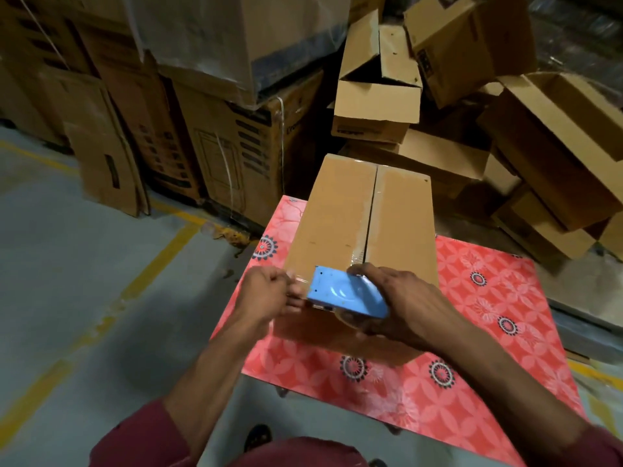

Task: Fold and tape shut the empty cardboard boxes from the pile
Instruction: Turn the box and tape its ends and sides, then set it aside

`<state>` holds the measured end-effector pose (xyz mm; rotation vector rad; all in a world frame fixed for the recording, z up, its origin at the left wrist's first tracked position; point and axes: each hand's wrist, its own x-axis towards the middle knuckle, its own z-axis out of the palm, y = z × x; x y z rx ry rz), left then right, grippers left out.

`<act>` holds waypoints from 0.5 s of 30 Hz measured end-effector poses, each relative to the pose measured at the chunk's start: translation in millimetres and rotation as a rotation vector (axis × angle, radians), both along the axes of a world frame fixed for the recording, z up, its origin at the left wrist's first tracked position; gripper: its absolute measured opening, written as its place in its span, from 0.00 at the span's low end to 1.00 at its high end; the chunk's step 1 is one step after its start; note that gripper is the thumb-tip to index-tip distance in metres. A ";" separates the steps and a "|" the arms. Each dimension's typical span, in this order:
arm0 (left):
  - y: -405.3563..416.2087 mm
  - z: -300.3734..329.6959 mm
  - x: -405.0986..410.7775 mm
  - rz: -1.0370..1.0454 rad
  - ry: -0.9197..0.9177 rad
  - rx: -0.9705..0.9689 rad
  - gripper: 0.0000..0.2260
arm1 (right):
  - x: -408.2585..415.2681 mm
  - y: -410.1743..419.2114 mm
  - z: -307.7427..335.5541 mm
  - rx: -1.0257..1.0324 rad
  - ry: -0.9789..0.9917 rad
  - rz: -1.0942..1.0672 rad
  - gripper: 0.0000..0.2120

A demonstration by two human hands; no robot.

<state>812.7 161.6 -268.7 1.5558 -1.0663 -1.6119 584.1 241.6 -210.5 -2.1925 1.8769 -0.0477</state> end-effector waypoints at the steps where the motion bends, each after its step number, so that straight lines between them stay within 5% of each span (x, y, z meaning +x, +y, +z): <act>1: -9.3 -1.9 11.3 0.026 0.001 0.017 0.12 | -8.7 -3.1 4.7 0.017 0.005 -0.003 0.38; 6: -24.3 -22.4 40.2 -0.008 -0.054 0.159 0.08 | -40.9 -6.0 5.9 0.154 0.128 0.007 0.36; 15: -27.0 -49.9 26.3 0.119 -0.145 0.031 0.10 | -33.0 -26.4 -2.2 0.235 0.186 0.011 0.38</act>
